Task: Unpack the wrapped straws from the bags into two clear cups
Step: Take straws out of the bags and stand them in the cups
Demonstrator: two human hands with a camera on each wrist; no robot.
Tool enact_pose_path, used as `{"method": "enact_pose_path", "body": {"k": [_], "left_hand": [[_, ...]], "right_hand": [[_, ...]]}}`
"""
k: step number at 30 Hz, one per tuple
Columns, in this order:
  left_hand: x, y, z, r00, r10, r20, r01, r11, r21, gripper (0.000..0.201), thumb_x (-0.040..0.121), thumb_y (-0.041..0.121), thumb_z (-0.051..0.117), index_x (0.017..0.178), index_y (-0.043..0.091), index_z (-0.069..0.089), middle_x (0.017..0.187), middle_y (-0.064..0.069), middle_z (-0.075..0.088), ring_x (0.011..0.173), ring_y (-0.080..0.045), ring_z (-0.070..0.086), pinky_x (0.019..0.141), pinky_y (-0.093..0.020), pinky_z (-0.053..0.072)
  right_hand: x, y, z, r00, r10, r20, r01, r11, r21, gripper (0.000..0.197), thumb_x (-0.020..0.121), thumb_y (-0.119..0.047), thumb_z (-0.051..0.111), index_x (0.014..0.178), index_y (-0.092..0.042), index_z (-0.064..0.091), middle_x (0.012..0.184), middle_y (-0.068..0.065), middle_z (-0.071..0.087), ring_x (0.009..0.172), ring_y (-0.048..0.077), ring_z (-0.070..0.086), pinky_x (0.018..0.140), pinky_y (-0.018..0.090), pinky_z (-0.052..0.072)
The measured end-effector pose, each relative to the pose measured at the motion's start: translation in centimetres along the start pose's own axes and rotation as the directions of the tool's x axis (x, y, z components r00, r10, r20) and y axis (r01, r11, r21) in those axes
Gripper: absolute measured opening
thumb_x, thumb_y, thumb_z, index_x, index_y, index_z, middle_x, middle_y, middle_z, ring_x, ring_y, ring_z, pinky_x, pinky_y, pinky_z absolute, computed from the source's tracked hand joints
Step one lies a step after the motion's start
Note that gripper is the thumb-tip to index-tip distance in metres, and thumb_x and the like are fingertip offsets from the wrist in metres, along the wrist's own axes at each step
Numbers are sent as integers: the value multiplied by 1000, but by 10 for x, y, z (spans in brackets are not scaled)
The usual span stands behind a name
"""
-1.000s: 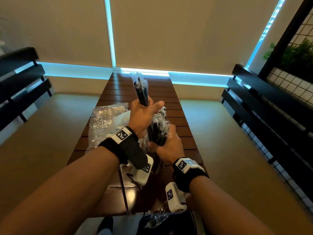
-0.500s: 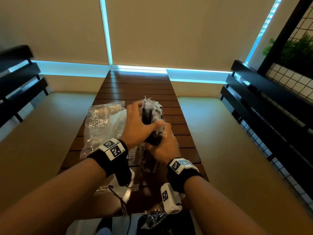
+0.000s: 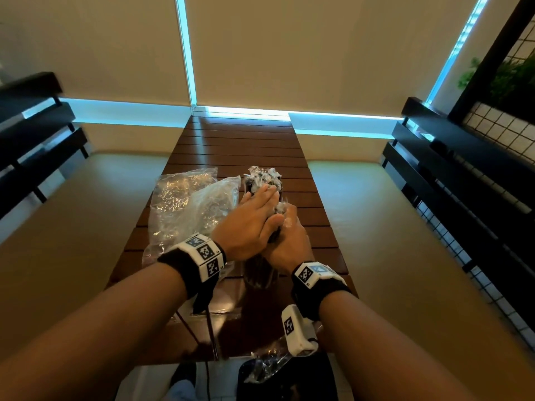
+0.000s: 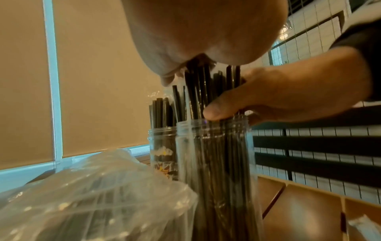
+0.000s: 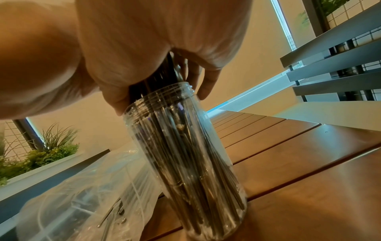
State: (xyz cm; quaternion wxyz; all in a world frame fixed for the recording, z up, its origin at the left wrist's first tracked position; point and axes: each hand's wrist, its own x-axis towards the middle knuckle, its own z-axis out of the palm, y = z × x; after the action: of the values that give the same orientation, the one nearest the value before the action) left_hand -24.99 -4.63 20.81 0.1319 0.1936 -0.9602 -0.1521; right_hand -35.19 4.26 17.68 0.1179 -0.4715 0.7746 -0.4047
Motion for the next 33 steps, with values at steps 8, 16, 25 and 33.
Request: {"method": "enact_pose_path", "body": {"k": [8,16,25,33], "left_hand": [[-5,-5,12,998,47,29,-50,991,122,86,93,69,10,156,11,7,164,-4,2,151,-15,-6,123,-39,-1],[-12,-1,-20,996,0,-86,-17,980,-198,80,92,70,21,156,26,1,161,-1,16,144,-17,22,116,-41,21],[-53,-73,-38,862,-442,248,401,894,198,97,70,40,76,150,23,23,144,-11,31,126,-31,47,99,-45,50],[-75,-107,-14,862,-460,215,417,883,215,51,94,21,57,142,23,40,131,-14,52,113,-32,59,91,-42,51]], "right_hand": [[-1,1,1,999,24,23,-23,998,-55,69,74,-48,64,130,-24,31,120,-1,51,91,22,63,69,33,52],[-9,-14,-24,997,10,-77,-34,946,-323,107,61,-78,52,148,-26,18,151,1,25,137,24,31,108,50,31],[-15,-79,2,806,-592,14,526,703,-479,13,84,-31,58,88,-18,59,86,0,59,79,21,52,72,32,43],[-36,-76,83,745,21,667,421,761,-494,27,89,-24,56,108,-7,64,108,18,65,97,39,64,79,38,53]]}}
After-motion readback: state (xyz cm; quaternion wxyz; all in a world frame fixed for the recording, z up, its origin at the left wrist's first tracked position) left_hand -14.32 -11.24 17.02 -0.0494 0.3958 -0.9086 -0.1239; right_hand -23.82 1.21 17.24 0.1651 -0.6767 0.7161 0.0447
